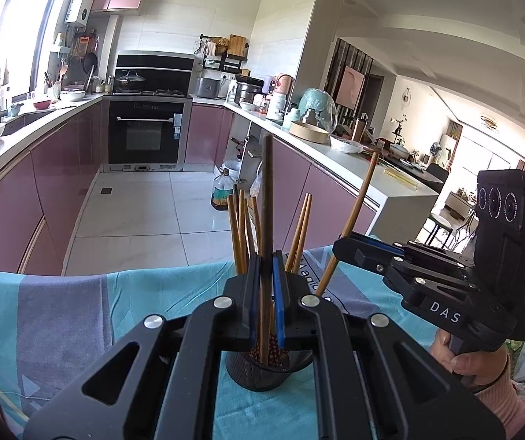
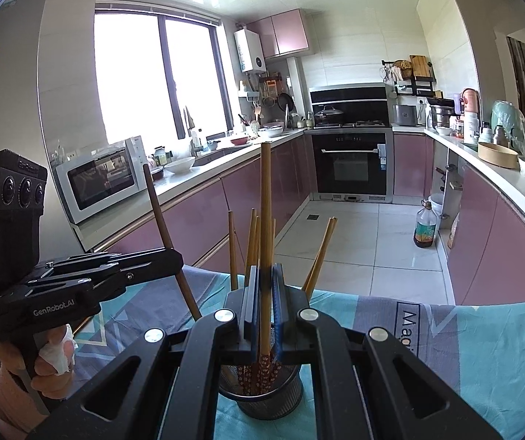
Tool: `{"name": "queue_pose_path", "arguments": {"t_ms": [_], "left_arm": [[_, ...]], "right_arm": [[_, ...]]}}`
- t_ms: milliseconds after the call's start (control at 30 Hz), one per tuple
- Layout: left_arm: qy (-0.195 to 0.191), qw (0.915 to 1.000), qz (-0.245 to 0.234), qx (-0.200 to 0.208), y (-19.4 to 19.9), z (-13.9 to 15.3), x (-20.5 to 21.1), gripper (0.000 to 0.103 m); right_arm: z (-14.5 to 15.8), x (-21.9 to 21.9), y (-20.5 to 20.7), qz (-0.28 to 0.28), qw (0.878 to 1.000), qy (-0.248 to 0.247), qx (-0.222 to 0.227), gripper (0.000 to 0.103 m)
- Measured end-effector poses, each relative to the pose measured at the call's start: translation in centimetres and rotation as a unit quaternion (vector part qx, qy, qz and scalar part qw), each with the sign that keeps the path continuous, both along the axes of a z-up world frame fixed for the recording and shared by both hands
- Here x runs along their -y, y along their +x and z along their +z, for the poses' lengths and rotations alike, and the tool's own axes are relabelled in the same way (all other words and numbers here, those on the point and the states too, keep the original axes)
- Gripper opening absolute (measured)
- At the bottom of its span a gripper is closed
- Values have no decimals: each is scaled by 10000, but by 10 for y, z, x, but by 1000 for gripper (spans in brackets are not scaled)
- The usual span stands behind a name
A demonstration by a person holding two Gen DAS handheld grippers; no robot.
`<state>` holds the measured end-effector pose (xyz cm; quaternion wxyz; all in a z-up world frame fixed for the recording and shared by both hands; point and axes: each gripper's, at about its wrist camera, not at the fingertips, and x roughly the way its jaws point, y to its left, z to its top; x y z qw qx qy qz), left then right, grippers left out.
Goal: Organize utensils
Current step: 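Lower the chopsticks into the mesh holder with both grippers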
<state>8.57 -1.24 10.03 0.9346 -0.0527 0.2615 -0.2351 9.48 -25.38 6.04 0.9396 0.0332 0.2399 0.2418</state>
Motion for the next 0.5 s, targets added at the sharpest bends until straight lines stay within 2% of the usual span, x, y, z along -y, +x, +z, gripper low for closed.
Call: {"name": "queue_pose_path", "arguments": {"t_ms": [500], "left_arm": [[112, 9998, -43, -146, 14, -15, -1, 7]], "right_arm": [[-10, -5, 11, -13, 9997, -129, -198, 5]]}}
